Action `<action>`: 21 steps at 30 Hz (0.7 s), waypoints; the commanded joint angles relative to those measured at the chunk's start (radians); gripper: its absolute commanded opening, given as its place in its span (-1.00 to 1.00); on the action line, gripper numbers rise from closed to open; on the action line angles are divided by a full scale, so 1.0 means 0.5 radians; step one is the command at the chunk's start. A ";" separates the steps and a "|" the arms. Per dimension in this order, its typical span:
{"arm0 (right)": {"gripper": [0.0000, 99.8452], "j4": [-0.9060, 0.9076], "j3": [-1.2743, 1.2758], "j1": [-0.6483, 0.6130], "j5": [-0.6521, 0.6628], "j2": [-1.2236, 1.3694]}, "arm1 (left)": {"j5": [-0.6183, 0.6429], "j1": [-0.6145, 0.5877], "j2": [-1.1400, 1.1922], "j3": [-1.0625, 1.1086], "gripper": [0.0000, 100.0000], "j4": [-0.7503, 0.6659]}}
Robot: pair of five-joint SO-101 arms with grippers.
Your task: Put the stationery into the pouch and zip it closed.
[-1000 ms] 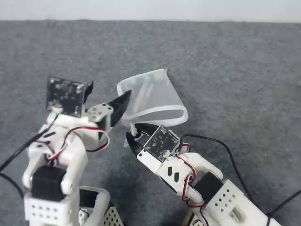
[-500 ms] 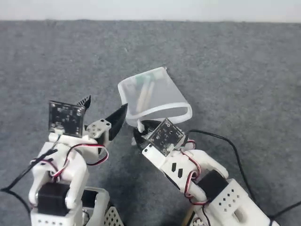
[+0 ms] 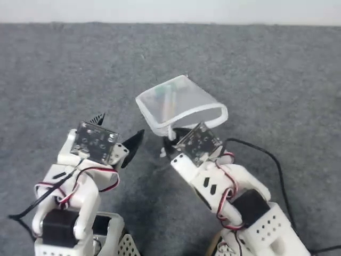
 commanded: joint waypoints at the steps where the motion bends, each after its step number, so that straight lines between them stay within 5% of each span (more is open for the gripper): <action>1: -0.99 0.152 -0.236 0.038 0.153 -0.078 | -0.203 0.089 -0.006 -0.023 -0.38 0.071; 12: -0.99 0.244 -0.270 0.029 0.218 -0.210 | -0.384 0.408 -0.012 0.081 -0.38 0.071; 21: -0.99 0.382 -0.322 0.026 0.221 -0.413 | -0.381 0.568 -0.003 0.284 -0.38 -0.288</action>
